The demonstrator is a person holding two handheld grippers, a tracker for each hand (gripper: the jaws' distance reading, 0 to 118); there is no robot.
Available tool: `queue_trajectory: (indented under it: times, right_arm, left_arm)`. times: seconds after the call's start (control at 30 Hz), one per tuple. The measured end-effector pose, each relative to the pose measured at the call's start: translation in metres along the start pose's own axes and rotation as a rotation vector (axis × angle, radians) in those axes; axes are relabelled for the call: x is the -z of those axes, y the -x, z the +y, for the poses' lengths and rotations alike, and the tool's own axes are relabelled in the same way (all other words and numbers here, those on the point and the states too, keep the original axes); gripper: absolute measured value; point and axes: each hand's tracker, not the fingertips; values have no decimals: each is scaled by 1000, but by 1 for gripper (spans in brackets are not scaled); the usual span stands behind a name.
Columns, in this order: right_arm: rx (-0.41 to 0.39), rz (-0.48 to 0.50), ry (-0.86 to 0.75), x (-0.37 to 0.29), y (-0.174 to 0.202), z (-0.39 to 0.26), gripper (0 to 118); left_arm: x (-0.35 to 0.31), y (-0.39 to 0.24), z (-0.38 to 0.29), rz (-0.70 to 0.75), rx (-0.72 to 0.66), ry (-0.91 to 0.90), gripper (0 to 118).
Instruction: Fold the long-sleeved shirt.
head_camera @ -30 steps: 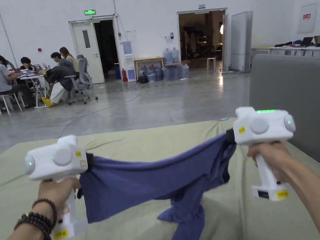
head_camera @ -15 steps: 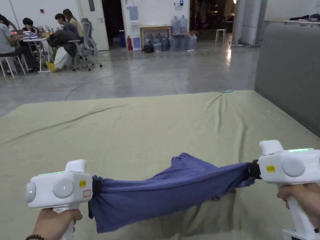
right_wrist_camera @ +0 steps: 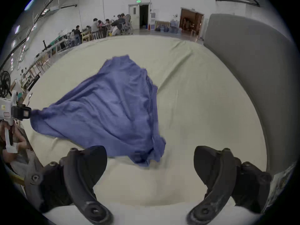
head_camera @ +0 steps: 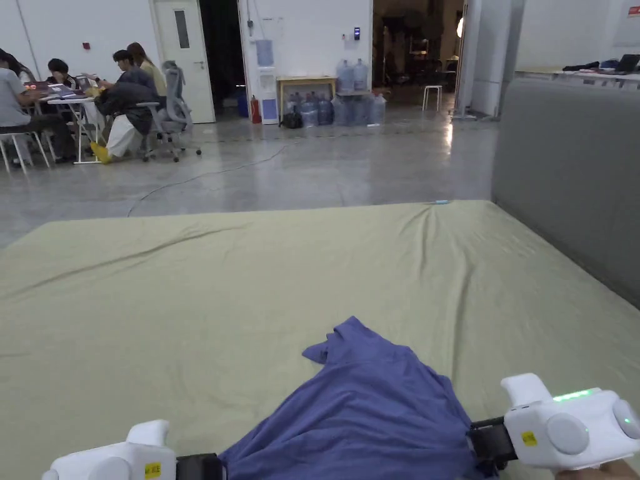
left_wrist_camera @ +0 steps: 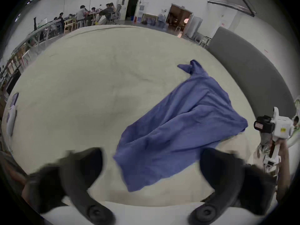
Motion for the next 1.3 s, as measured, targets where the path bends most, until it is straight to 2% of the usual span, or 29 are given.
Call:
queue_trajectory:
  times: [0.07,0.1,0.13,0.17,0.2,0.27,0.4,0.43,0.5,0.53,0.83,0.87,0.9,0.93,0.97,1.0,1.07,1.1,1.13,1.3]
  right_arm:
    - [10,-8,-5,-14,-1,11,108]
    - [12,-14,-9,-19,-2,15,99]
    - [16,-26,-32,-25,0,20,55]
    - [13,-34,-45,-28,3,23,2]
    - [11,-60,-42,-27,4,25,0]
    - [20,-53,-49,-29,12,27,0]
    - [34,6,-42,-21,23,26,0]
    - [30,9,-35,-20,21,24,0]
    - [6,10,-16,-12,27,22,0]
    - [-3,8,-7,-8,30,22,0]
    - [-28,15,51,16,31,24,0]
    - [-29,15,55,20,32,26,0]
    - [-28,16,58,23,33,28,0]
    - [-27,17,61,26,35,31,0]
    - [-27,20,62,27,35,31,0]
    - [-29,21,62,30,37,33,0]
    - [-35,20,66,40,43,40,0]
    - [-37,21,69,44,42,42,0]
    - [-44,26,73,50,44,47,0]
    - [-83,37,53,77,47,100,0]
  left_arm:
    - [-16,3,12,-37,-21,-51,117]
    - [-23,2,15,-34,-22,-46,116]
    - [-30,4,22,4,-48,-94,101]
    - [-36,7,28,33,-58,-138,58]
    - [-37,9,34,70,-73,-145,2]
    - [-36,12,40,162,-120,-149,0]
    - [-16,24,46,91,-166,-117,0]
    - [-6,27,47,108,-178,-110,23]
    - [15,30,46,122,-184,-84,94]
    - [29,33,47,139,-187,-35,109]
    - [108,29,40,178,-147,144,105]
    - [113,23,37,212,-112,176,98]
    - [113,14,35,298,-20,171,91]
    - [110,5,31,305,37,148,86]
    - [107,1,27,277,20,137,76]
    - [104,-3,25,270,-12,146,61]
    - [99,-11,26,273,32,163,28]
    - [97,-13,26,273,44,157,8]
    - [94,-14,27,272,46,155,0]
    - [75,-16,45,228,19,104,0]
